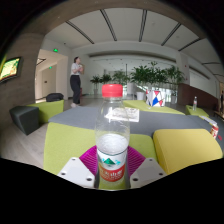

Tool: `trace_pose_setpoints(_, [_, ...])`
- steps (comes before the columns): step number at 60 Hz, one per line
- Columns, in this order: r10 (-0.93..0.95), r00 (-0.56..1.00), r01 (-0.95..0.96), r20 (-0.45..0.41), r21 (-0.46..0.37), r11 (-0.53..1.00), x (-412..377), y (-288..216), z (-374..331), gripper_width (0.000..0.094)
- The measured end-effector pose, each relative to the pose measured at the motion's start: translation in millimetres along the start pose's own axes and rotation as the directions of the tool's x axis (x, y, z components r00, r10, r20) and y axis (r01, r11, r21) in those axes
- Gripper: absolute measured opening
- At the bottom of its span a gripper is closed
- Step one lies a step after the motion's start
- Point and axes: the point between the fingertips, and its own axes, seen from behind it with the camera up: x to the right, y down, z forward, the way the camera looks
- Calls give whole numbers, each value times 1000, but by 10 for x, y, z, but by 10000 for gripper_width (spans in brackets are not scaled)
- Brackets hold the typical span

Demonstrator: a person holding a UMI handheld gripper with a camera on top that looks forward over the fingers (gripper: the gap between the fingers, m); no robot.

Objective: Pour water

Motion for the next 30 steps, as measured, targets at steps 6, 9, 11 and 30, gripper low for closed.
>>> trace_pose_setpoints(6, [19,999,-19,36,9,1000,-37,-64,8,323])
trace_pose_setpoints(9, [36,998,-37,56,18,999,-26,-148,-49,321])
trace_pose_setpoints(11, [57,996,-59,72,31,998,-13,-243,-89,322])
trace_pose_setpoints(30, [392,843,-470,369,149,870,717,-1905,-670,321])
